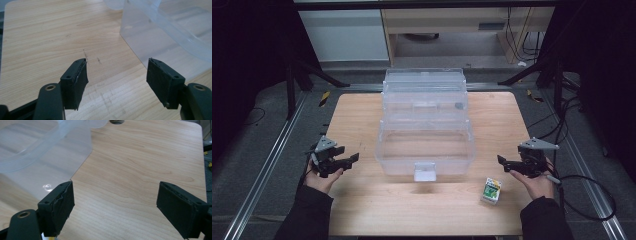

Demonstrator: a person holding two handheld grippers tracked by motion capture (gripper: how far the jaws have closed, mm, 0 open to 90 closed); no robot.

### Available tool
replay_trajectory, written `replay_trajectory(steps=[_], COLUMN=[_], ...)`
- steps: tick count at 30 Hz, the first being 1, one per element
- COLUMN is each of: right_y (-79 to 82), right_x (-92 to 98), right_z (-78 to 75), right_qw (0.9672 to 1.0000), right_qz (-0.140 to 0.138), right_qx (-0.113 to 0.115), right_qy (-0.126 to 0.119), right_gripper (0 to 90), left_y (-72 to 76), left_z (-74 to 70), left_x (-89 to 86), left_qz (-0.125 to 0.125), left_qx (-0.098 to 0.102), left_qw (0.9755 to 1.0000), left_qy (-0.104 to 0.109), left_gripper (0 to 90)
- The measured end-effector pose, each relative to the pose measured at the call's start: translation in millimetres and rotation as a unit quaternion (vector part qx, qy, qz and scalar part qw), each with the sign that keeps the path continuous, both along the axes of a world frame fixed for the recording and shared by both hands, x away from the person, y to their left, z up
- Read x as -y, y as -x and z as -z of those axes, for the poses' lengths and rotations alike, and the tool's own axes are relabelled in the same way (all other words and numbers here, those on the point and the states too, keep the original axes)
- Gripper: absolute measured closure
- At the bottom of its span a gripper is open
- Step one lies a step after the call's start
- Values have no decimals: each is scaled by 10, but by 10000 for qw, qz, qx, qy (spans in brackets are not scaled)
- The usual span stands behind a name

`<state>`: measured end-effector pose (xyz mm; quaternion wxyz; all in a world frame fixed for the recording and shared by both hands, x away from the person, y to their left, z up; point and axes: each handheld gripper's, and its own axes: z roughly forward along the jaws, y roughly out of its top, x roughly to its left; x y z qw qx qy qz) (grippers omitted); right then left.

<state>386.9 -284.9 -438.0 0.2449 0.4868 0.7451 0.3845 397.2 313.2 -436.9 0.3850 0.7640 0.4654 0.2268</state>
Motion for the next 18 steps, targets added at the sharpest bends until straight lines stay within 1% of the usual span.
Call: replay_trajectory(steps=[2, 4, 7, 9, 10, 11, 13, 15, 17, 18], right_y=[53, 73, 148, 217, 295, 295, 374, 441, 492, 531], right_x=[-40, -54, -123, -172, -223, -223, -268, -317, -371, -428], right_z=[-27, -31, -40, -35, -25, -25, -4, 25, 65, 103], right_qw=[9999, 9999, 9997, 9995, 9992, 9992, 9988, 9982, 9973, 9961], right_qz=[-116, -139, -161, -204, -233, -233, -316, -372, -506, -605], right_qx=[12, 0, -133, -171, -239, -239, -322, -400, -441, -515], right_qy=[56, 63, 120, 188, 230, 230, 214, 231, 293, 379], right_gripper=[151, 156, 167, 173, 172, 172, 170, 162, 159, 152], left_y=[15, 31, 57, 58, 60, 61, 62, 65, 74, 74], left_z=[2, -4, -19, -21, -21, -24, -27, -24, -25, -27], left_x=[15, 35, 58, 70, 75, 77, 76, 76, 85, 91], left_qz=[45, 91, 150, 206, 200, 194, 167, 157, 172, 176], left_qx=[-29, -31, -8, -35, -37, -48, -50, -92, -92, -103], left_qw=[10000, 10000, 9999, 9998, 9998, 9998, 9998, 9998, 9998, 9997], left_qy=[-6, 4, -21, -35, -49, -61, -64, -52, -85, -101], left_gripper=[309, 304, 289, 273, 251, 251, 236, 222, 220, 211])
